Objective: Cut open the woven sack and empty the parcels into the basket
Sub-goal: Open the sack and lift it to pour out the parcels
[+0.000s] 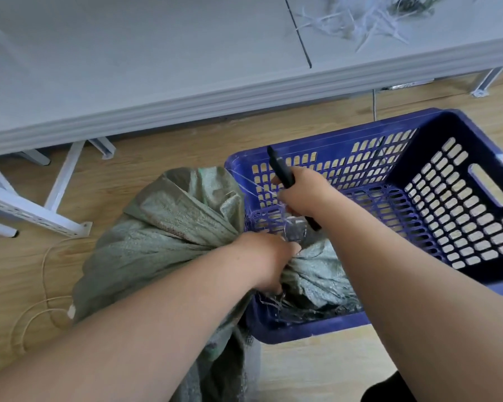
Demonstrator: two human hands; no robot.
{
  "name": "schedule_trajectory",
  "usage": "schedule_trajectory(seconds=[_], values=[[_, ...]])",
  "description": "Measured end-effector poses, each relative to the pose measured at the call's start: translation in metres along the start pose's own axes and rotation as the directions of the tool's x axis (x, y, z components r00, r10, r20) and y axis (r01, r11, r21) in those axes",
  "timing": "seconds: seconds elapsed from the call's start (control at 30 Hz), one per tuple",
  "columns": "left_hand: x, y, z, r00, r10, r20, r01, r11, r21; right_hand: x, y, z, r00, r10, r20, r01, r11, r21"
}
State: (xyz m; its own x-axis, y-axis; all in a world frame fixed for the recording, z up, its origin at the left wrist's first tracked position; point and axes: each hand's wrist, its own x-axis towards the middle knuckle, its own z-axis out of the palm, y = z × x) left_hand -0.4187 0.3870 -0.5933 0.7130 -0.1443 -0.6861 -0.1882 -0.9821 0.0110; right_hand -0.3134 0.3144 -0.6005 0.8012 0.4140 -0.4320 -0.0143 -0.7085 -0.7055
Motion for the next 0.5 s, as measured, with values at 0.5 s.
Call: schedule_trajectory(seconds=[0.5], values=[[-0.021,-0.097,-0.012,0.806,-0.442,-0.393,0.357,0.893,-0.274,0.025,-0.031,0.04,0.988,-0.154,0.022,0.154,0.988,0.012]])
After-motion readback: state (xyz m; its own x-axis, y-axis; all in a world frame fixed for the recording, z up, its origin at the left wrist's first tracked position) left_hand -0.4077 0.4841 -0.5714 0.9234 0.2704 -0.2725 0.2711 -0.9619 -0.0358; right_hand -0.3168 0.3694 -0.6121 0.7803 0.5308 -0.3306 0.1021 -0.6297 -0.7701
